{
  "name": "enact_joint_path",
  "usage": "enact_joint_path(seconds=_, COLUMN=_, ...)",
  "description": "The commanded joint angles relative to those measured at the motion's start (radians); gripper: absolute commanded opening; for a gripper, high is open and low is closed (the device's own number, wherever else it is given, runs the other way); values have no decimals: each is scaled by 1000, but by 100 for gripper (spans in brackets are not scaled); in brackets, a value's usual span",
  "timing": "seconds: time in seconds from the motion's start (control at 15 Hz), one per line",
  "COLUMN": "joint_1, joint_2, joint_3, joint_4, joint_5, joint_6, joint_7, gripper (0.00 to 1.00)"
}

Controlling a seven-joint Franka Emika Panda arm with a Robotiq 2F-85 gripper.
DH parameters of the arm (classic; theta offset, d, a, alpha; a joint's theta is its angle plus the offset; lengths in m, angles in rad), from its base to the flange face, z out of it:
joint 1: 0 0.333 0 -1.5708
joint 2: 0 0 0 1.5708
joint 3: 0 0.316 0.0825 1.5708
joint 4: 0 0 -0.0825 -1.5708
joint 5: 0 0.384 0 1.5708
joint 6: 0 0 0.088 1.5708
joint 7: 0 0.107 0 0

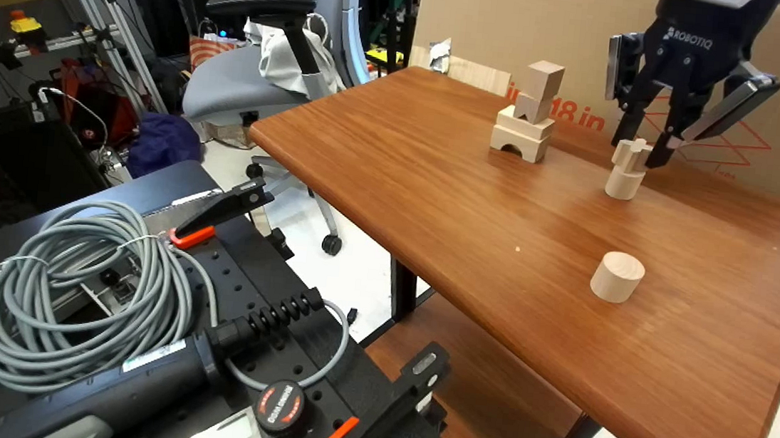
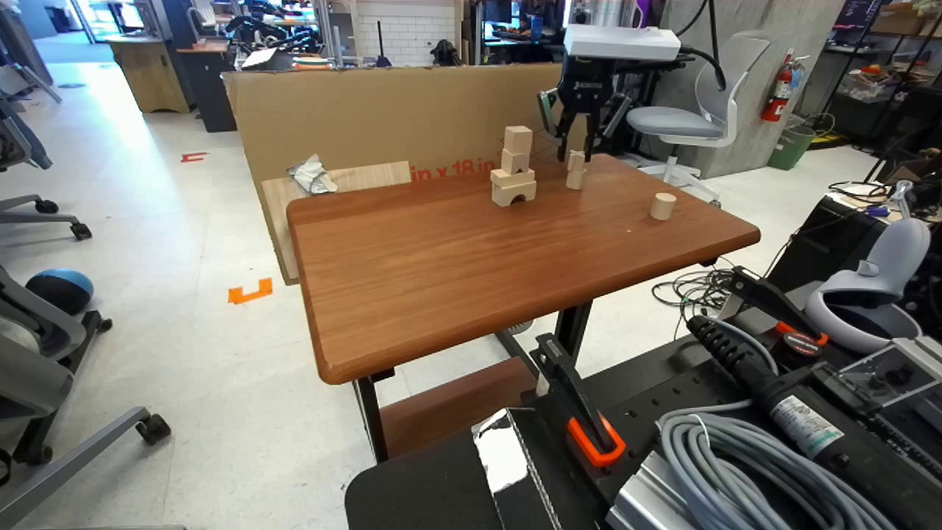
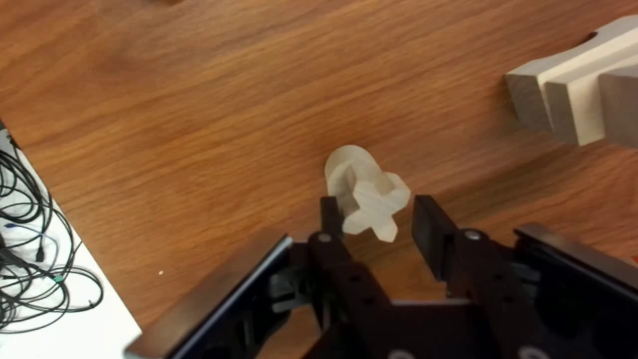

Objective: Put the flower shaped block on top of the cube

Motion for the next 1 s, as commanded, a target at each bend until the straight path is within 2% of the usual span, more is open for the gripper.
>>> enact_joint_path(seconds=0.0, joint_1=7, joint_2=13, joint_3=-5, joint_4=19, joint_5=-12, joint_6=16, joint_7=24, gripper=12)
enact_joint_path(seconds=0.07, joint_1=4, joint_2=7, joint_3=-2, joint_4=13, joint_5=-6, joint_6=17, joint_7=23, gripper=3)
enact_joint_path(seconds=0.13, joint_1=1, joint_2=-2, joint_3=2, joint_4=5, joint_5=0, joint_6=15, joint_7=22, gripper=7)
enact_joint_path(seconds=0.33, joint_1=-12, joint_2=-94, joint_3=20, joint_4=-78, joint_5=23, joint_6=27, joint_7=-5, gripper=7)
enact_joint_path(seconds=0.67, joint_1=14, joint_2=-247, joint_3=30, joint_4=-175, joint_5=21, joint_6=64, joint_7=17, gripper=7)
enact_joint_path(seconds=0.93, joint_1=34, joint_2=-302, joint_3=64, joint_4=-192, joint_5=29, joint_6=55, joint_7=13, gripper=7)
